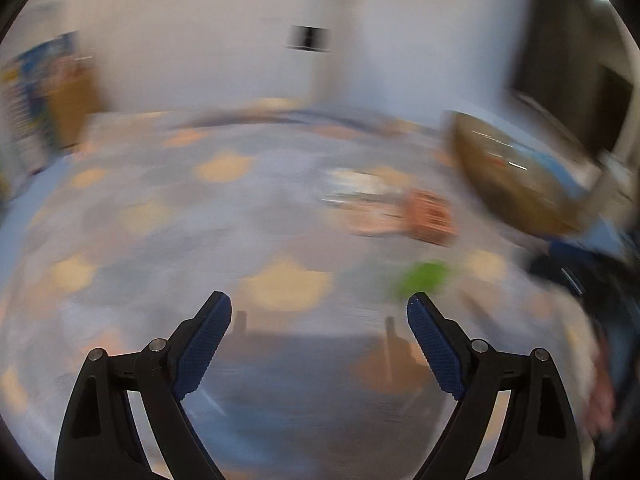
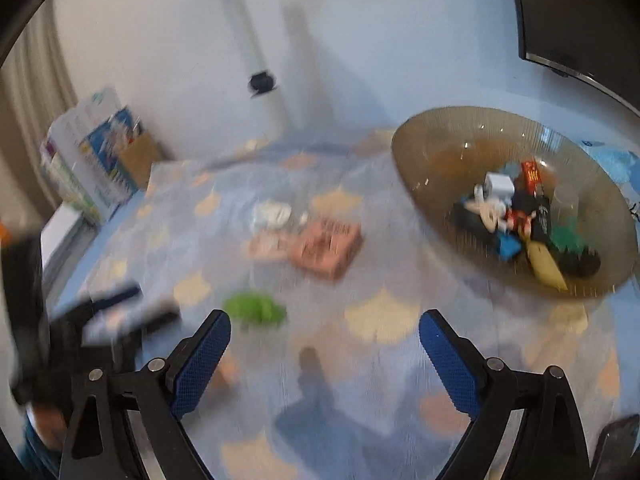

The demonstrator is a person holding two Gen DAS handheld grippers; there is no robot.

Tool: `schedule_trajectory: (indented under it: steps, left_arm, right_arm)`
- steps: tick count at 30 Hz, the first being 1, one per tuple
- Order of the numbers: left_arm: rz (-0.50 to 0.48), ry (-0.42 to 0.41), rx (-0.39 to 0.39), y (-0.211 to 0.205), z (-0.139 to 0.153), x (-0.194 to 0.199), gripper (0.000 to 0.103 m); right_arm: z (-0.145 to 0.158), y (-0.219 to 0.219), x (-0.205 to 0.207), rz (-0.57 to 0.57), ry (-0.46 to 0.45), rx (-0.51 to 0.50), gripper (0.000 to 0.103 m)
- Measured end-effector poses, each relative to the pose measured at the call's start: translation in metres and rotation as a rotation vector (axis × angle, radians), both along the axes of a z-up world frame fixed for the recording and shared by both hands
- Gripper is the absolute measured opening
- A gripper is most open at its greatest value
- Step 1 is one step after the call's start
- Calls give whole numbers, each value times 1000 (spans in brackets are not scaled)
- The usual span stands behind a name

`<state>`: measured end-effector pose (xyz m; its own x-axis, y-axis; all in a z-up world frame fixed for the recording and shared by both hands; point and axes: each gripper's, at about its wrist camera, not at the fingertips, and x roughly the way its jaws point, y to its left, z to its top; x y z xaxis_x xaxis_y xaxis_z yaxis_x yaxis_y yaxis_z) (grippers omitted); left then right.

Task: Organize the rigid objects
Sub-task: 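Move both open tools back toward the remaining items on the cloth, then grasp the green translucent figure with the left tool while the right tool grasps the pink capybara box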

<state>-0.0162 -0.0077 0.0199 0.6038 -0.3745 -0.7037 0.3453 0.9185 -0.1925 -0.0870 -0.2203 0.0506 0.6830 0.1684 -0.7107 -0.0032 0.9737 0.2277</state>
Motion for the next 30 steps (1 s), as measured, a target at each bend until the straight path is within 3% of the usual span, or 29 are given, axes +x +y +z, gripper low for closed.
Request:
schedule_trajectory:
  steps: [4,7,10,13,15,17,19,25,30]
  left_arm:
    - [-129,-10,76,-37,-5,4,89]
    - [-166,-17,129,-57,-10,13,80]
    - [-196,24,102,-60,-16,24,67]
    - [-214,47,76,-58,-20,27,57]
    - [-217,48,72,-57,-20,25,48]
    - [-217,50,70,-57,-20,23,30]
    - [-218,55,54,-55,-20,22,21]
    - [-115,56,48,-40,-19,18,20]
    - [-61,88,14,-28,-25,6,20]
  right_arm:
    - [-13,6,40,11,86,80,84]
    - [-25,14,66,-14,127,68,84]
    - [-38,12,87,-34,167,112,84]
    - [-44,13,98,-63,165,89,83]
    - [-44,18,103,-58,154,67,71]
    - [-44,21,107,-69,139,24,50]
    - [-45,19,106,-82,124,23,44]
    - [-45,5,84,-24,134,51,43]
    - [-44,9,25,211,120,14,42]
